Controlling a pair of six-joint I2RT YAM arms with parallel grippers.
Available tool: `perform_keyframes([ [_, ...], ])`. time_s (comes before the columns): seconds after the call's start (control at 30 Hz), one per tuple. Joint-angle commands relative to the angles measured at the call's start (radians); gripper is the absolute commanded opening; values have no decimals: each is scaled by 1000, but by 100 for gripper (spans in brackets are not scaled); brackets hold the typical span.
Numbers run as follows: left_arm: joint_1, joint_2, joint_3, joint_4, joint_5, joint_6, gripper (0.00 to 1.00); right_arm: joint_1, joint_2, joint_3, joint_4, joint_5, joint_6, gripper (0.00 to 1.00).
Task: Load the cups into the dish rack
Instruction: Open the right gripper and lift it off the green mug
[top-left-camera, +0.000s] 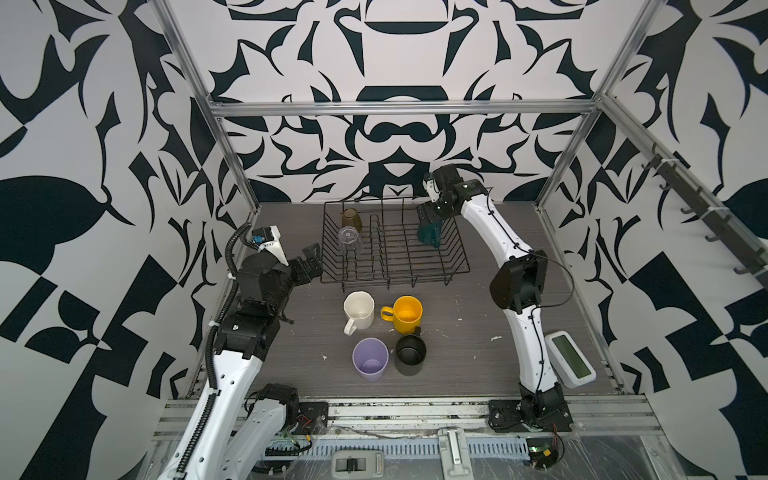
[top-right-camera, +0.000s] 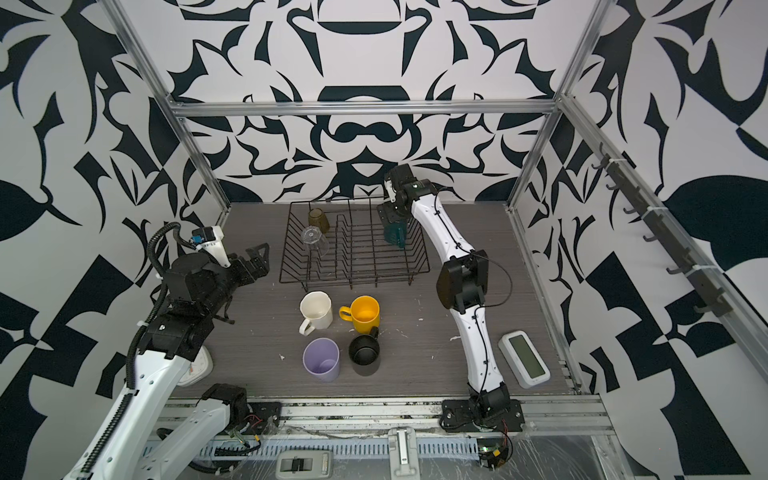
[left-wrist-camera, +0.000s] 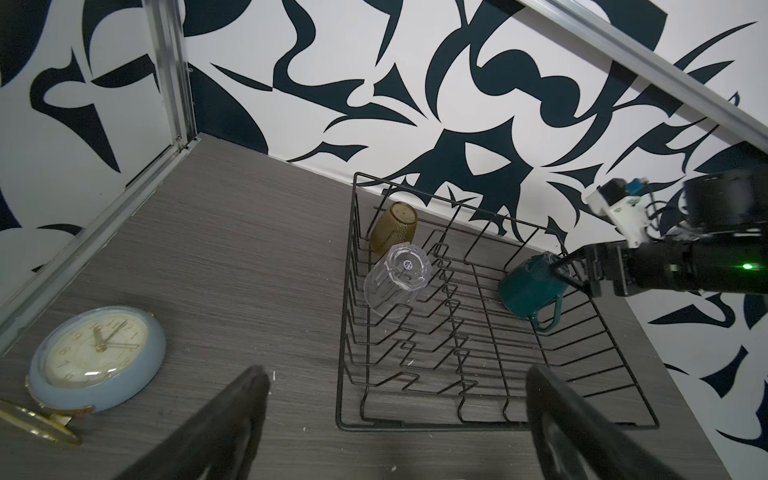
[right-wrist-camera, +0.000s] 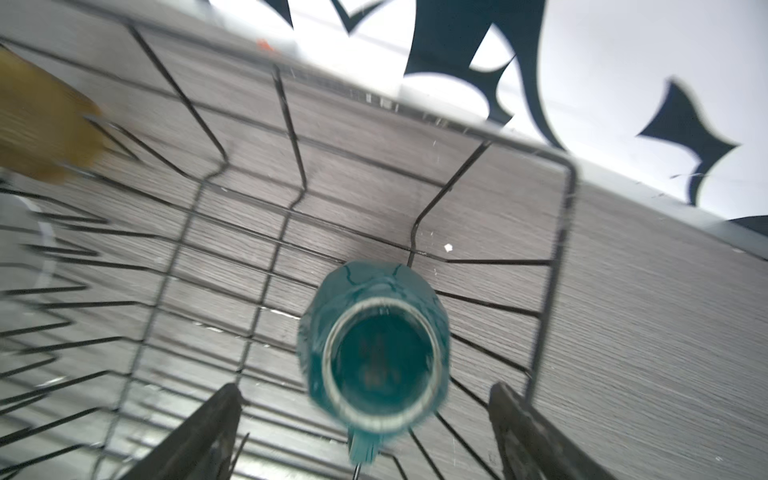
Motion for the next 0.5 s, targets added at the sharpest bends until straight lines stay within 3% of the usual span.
perform_keyframes([
  [0.0, 3, -13, -5, -63, -21, -4, 99, 0, -115, -72, 68, -26, 41, 96],
  [0.27, 3, 5, 25, -182, 19, 4, 100, 0, -421, -528, 328, -149, 167, 95],
  [0.47, 5, 60, 50, -275, 87, 1, 95, 5, -615, -777, 460, -186, 233, 95],
])
